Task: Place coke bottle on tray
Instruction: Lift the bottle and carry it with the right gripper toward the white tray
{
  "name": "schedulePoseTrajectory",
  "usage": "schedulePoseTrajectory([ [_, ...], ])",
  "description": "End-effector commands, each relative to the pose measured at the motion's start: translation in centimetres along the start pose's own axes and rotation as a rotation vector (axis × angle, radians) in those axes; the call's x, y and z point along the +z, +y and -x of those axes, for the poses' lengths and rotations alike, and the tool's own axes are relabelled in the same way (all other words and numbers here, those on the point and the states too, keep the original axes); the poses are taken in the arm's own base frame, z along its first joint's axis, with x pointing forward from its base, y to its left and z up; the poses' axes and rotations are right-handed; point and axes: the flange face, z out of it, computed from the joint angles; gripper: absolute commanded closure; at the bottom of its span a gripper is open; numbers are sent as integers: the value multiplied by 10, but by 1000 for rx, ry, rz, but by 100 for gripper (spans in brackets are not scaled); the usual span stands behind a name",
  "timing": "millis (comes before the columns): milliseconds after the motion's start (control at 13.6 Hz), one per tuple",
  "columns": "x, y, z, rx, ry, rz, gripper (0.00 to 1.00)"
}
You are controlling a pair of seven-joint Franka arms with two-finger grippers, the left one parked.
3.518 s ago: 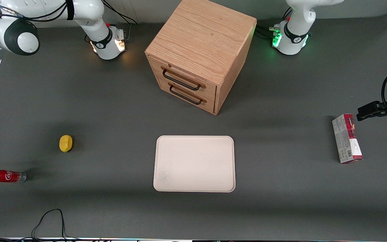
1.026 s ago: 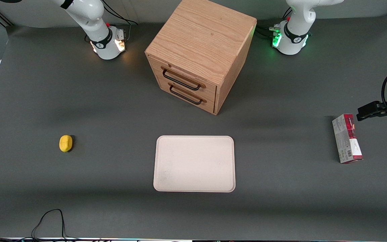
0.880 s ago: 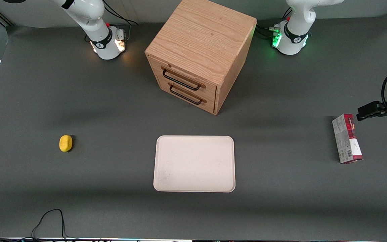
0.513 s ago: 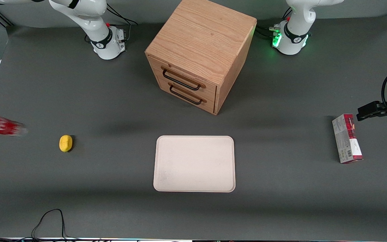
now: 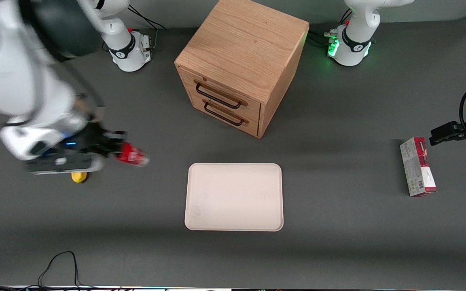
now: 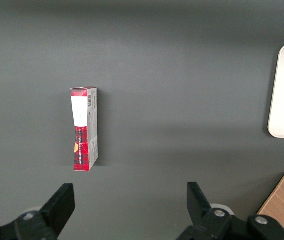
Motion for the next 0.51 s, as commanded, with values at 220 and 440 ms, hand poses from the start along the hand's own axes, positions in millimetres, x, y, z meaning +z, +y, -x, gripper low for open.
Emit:
schedulePoseTrajectory([
  [220,-4,-71,23,74,78,-7,100],
  [440,32,-79,2,75,89,-18,100],
])
